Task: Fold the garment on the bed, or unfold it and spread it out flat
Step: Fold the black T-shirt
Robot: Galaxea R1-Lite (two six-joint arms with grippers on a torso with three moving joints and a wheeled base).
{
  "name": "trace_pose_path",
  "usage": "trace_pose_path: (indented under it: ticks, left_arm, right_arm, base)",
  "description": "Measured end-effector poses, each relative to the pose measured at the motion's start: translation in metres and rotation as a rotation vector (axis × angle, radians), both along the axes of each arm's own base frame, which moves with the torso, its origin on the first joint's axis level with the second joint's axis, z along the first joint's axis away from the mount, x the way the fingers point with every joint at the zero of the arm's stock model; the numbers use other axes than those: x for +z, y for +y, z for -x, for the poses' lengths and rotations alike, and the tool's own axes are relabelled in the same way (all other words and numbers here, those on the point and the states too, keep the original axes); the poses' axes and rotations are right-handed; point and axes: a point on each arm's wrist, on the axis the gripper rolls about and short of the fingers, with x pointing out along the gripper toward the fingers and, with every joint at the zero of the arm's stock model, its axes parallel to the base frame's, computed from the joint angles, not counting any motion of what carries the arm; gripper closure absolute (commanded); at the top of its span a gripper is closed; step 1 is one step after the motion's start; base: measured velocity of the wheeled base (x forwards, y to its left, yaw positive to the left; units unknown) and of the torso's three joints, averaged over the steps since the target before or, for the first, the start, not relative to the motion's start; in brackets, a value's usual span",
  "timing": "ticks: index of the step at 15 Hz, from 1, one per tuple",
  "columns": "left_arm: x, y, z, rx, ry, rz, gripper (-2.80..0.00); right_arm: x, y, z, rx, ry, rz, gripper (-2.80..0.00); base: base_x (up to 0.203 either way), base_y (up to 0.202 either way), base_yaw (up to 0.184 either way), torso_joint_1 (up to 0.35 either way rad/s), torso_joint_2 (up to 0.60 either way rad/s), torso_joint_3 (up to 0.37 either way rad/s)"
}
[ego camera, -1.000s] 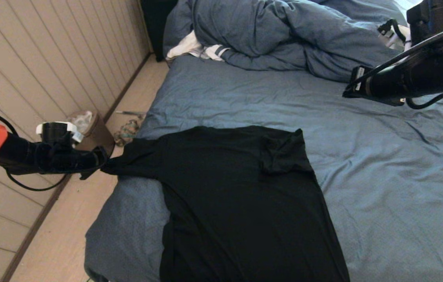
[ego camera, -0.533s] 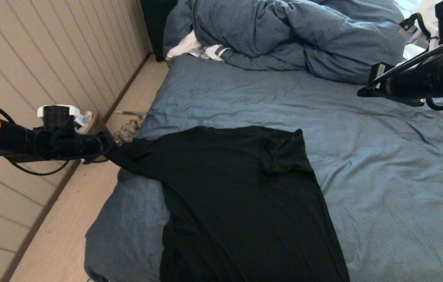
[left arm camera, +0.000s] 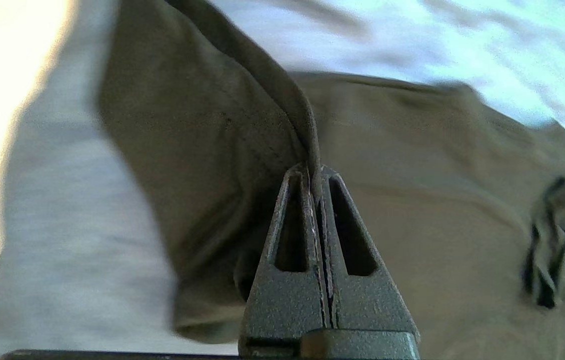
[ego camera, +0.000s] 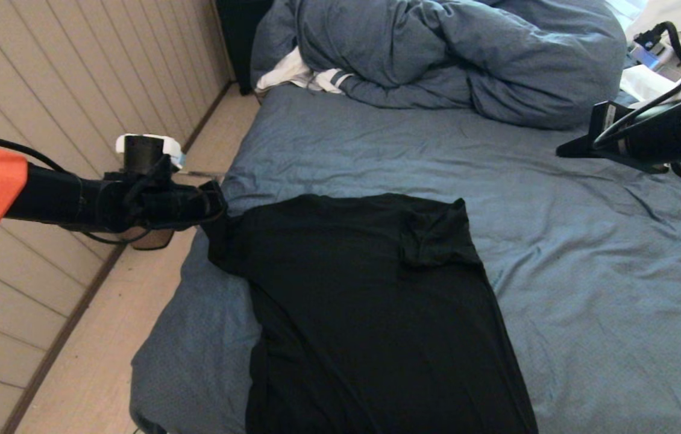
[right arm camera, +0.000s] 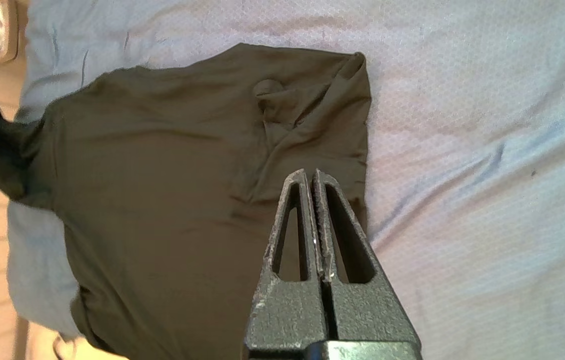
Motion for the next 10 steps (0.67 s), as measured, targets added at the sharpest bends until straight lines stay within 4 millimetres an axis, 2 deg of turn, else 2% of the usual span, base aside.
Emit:
trace_pose_path:
  ticks: [2, 5, 10]
  left_arm:
    - [0.011, -0.029, 0.012, -0.043, -0.028, -0.026, 0.00]
    - [0.017, -0.055, 0.025, -0.087, -0.031, -0.038, 0.00]
    - [0.011, -0.096, 0.044, -0.141, -0.019, -0.066, 0.00]
  right_arm:
    - [-0.001, -0.007, 0.001, 0.036, 0.002, -0.011, 0.00]
    - [-0.005, -0.017, -0.003, 0.060, 0.010, -0.018, 0.00]
    - [-0.013, -0.025, -0.014, 0.051, -0.002, -0.026, 0.00]
  base:
    - [0.000, 0.000, 0.000, 0.000, 0.00, 0.000]
    - [0.000, 0.000, 0.000, 0.000, 0.00, 0.000]
    - [0.000, 0.000, 0.000, 0.000, 0.00, 0.000]
